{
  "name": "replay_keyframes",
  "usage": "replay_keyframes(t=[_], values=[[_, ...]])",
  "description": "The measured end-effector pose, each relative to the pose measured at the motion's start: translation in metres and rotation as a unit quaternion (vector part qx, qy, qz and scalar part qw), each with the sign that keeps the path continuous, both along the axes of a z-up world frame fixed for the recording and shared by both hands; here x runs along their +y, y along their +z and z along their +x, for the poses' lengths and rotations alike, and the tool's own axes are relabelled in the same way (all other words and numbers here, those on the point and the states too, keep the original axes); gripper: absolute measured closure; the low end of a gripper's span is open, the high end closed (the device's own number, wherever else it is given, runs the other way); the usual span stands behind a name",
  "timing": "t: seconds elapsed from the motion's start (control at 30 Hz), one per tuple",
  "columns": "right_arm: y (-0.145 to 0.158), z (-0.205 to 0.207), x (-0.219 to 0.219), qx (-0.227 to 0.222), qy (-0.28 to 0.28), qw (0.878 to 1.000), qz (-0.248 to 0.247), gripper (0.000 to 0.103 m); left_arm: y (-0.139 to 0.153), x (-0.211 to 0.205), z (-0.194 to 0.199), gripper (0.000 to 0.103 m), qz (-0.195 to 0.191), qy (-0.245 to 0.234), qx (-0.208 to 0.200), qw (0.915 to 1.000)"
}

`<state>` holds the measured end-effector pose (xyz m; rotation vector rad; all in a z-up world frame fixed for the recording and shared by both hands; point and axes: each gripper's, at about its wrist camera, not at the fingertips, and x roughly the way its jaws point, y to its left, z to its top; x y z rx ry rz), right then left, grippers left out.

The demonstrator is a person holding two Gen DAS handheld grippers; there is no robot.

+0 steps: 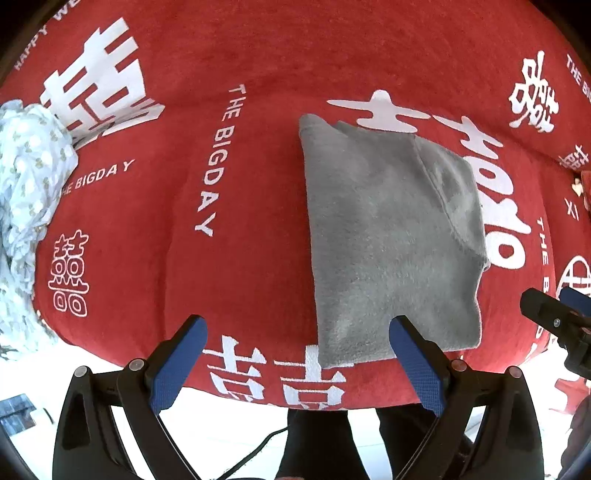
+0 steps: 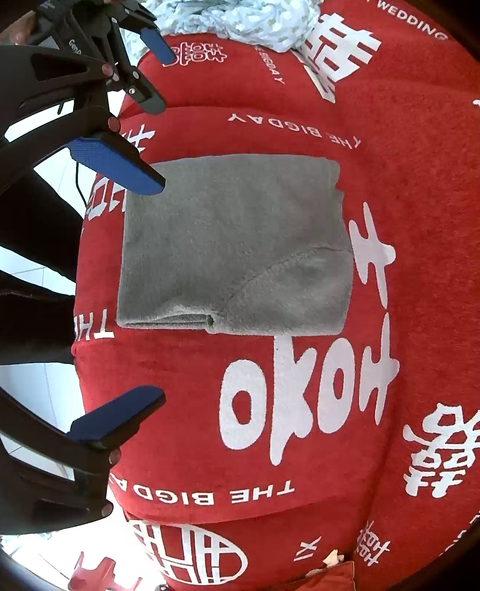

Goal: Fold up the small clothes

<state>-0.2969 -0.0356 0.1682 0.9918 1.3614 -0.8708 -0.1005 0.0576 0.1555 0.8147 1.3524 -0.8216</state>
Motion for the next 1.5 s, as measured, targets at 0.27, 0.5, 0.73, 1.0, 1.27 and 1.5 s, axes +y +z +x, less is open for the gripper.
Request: replay_keyframes(t=[0.27, 0.5, 0.73, 1.0, 1.27, 1.5], values=[[0.008, -0.002, -0.001, 0.005, -0.005, 1.0, -0.001, 0.0, 0.009, 0.001, 0.0, 0.004, -0.003, -0.003, -0.007, 1.0], [0.015, 0.001, 0.0, 0.009, -0.001, 1.0, -0.008, 0.0, 0.015, 0.002, 0.002, 0.004, -0.004, 0.003, -0.01, 0.9999], [0.02, 0.005, 0.005, 0.013, 0.007, 1.0, -0.017, 0.0, 0.018, 0.002, 0.003, 0.004, 0.001, 0.004, -0.012, 0.9999], [0.025, 0.009, 0.009, 0.017, 0.015, 0.999, -0.027, 0.0, 0.02, 0.004, 0.001, 0.004, 0.004, -0.003, -0.015, 0.9999], [0.027, 0.01, 0.009, 0.02, 0.015, 0.999, -0.031, 0.0, 0.021, 0.006, 0.003, 0.004, 0.006, 0.003, -0.019, 0.9998], [0.029, 0.012, 0.01, 0.021, 0.016, 0.999, -0.035, 0.0, 0.019, 0.007, 0.003, 0.004, 0.012, 0.004, -0.022, 0.9997]])
